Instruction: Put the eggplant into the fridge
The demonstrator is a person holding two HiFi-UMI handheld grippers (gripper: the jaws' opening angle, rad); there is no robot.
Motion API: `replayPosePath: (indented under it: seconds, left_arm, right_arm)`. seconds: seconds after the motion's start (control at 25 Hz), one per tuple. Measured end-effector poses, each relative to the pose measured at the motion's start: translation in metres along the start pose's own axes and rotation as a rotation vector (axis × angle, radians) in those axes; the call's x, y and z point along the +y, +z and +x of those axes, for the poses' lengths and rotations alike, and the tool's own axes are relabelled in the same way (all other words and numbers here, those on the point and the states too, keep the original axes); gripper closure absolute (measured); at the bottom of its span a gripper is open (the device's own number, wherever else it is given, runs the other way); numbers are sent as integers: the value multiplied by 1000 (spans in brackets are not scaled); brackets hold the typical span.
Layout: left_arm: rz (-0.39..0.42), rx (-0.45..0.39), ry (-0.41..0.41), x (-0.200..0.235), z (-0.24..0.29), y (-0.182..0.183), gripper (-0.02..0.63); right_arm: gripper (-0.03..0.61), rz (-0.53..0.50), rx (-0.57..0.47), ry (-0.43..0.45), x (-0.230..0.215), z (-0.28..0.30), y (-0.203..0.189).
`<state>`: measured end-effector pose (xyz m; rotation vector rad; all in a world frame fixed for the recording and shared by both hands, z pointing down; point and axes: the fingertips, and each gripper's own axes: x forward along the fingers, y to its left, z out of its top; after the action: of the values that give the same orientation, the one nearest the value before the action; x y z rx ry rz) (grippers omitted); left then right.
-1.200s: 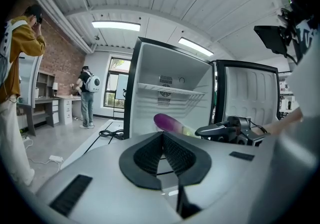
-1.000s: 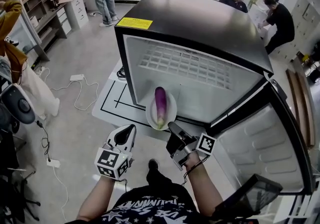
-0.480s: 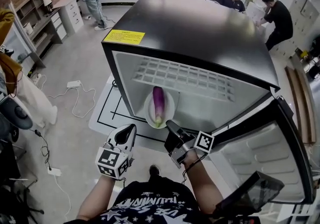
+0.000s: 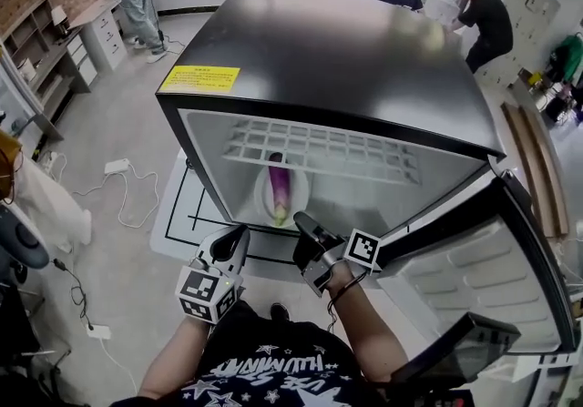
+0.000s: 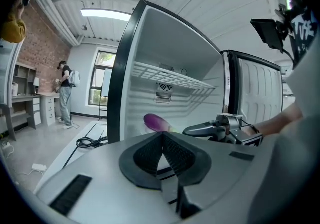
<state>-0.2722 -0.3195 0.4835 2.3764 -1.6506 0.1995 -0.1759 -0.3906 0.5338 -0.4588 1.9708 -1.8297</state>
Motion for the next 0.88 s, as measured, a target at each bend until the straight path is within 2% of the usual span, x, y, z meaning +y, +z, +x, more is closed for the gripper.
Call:
replayPosePath:
  seconds: [0.48, 0.72, 0.88]
  left_arm:
    - [12, 56, -145, 9, 25, -4, 604]
    - [10, 72, -185, 11, 33, -6, 604]
    - [11, 87, -204, 10, 37, -12, 604]
  right_arm:
    - [555, 4, -111, -91, -27, 21, 11]
    - [557, 12, -145, -141, -42, 22, 16]
    - [557, -25, -139, -218, -53, 22, 17]
